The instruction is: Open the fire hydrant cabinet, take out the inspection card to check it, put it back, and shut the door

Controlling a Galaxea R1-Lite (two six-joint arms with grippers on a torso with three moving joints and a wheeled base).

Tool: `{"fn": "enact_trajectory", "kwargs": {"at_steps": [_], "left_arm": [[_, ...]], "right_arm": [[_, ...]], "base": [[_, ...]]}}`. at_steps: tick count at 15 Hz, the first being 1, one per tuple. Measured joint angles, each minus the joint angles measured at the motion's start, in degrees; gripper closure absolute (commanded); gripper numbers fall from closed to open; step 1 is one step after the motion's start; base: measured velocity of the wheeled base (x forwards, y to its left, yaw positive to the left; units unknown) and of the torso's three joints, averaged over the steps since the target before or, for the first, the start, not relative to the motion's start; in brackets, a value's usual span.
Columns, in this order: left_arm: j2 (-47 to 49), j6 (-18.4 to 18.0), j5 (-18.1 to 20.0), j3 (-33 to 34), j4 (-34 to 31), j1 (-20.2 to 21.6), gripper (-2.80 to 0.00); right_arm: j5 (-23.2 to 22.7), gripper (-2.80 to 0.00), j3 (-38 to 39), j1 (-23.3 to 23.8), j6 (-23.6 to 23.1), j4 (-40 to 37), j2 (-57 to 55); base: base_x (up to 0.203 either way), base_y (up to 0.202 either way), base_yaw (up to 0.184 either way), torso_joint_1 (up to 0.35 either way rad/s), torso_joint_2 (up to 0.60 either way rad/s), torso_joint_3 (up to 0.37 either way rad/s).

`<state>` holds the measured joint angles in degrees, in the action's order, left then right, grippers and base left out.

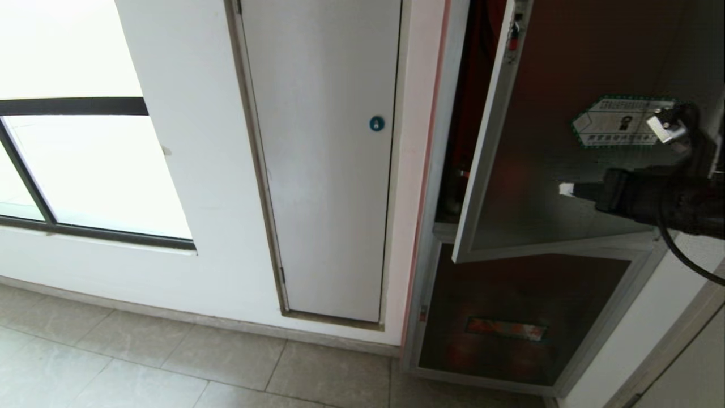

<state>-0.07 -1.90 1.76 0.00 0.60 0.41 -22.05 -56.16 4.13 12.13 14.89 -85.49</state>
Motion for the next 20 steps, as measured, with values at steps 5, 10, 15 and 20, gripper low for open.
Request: {"fn": "enact_trajectory", "kwargs": {"at_steps": [5, 10, 15, 20], "left_arm": [[0.0, 0.0, 0.0, 0.0, 0.0, 0.0, 0.00], [0.0, 0.0, 0.0, 0.0, 0.0, 0.0, 0.00], [0.0, 0.0, 0.0, 0.0, 0.0, 0.0, 0.00], [0.0, 0.0, 0.0, 0.0, 0.0, 0.0, 0.00]], "right_arm": [[-3.4, 0.00, 15.7, -1.8, -4.5, -4.7, 21.9], [-5.0, 0.00, 23.5, -3.5, -5.7, -14.5, 40.2], [-6.0, 0.00, 25.6, -3.7, -6.5, -27.6, 59.3], [-2.7, 0.00, 28.7, -3.7, -7.0, -32.6, 75.3]], "base": [[0.000, 0.000, 0.000, 0.000, 0.00, 0.000], [0.000, 0.000, 0.000, 0.000, 0.00, 0.000], [0.000, 0.000, 0.000, 0.000, 0.00, 0.000], [0.000, 0.000, 0.000, 0.000, 0.00, 0.000]]}}
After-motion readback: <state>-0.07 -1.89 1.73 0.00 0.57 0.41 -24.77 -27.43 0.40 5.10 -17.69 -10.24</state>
